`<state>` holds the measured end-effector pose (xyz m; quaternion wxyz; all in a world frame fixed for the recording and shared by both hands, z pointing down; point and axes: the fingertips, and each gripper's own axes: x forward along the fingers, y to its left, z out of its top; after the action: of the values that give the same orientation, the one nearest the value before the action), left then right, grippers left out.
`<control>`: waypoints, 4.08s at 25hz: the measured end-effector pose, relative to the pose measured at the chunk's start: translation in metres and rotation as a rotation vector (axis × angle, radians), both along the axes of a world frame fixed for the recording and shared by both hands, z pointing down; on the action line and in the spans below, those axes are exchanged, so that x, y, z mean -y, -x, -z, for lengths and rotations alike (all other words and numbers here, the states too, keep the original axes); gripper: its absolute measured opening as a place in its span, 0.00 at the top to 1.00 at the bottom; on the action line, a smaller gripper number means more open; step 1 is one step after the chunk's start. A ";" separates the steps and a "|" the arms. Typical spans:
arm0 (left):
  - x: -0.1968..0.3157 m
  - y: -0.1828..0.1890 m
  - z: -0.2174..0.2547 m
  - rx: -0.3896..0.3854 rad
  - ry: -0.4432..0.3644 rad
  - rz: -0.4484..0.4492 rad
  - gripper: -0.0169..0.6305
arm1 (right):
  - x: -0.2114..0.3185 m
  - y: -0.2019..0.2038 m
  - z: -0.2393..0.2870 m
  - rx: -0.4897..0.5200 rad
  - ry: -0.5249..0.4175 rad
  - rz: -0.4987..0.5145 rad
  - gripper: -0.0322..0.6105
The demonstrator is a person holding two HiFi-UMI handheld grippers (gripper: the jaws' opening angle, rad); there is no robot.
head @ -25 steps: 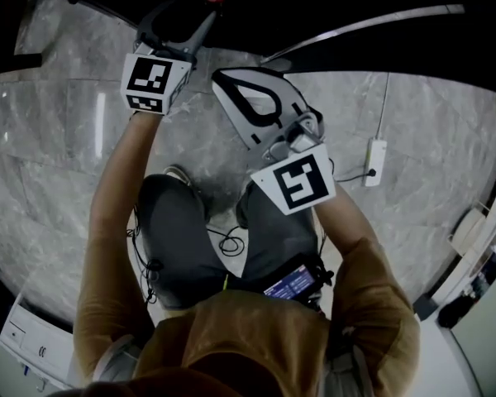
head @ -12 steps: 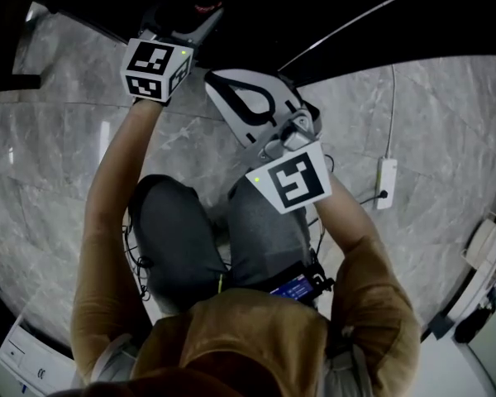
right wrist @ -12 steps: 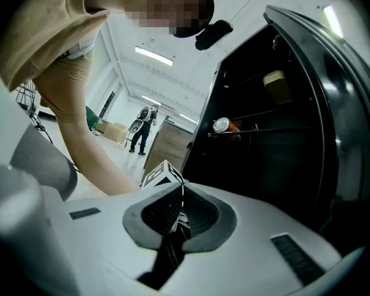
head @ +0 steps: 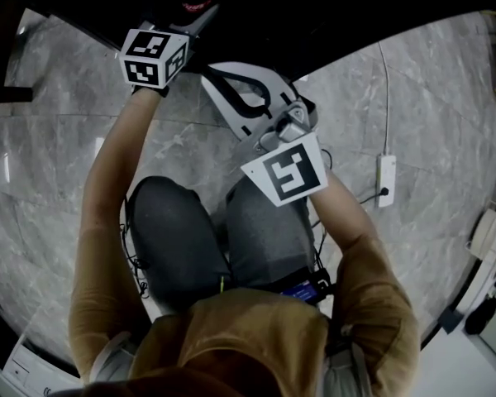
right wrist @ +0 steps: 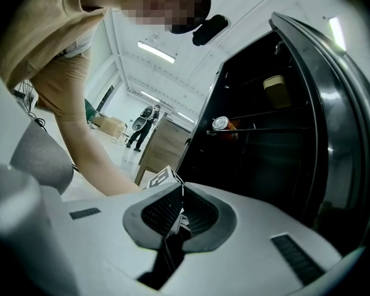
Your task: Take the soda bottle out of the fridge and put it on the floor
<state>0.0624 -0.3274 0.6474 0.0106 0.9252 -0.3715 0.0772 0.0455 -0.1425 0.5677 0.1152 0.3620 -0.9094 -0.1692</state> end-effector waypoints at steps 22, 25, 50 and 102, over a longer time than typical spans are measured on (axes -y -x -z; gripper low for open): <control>0.003 0.003 -0.011 -0.098 -0.022 -0.091 0.52 | 0.007 -0.011 -0.007 0.005 -0.003 -0.045 0.95; -0.001 0.011 -0.010 -0.122 -0.016 -0.084 0.52 | 0.005 -0.011 -0.009 0.006 -0.004 -0.034 0.95; -0.122 0.065 -0.080 -0.069 -0.018 -0.123 0.52 | 0.007 0.014 -0.074 -0.101 0.020 0.040 0.95; -0.155 0.075 -0.289 -0.033 0.224 -0.032 0.52 | 0.034 0.023 -0.181 -0.238 0.123 0.073 0.95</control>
<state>-0.0127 -0.1723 0.9367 0.1185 0.9251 -0.3456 0.1032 0.0226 -0.1763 0.7486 0.2383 0.2981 -0.9105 -0.1589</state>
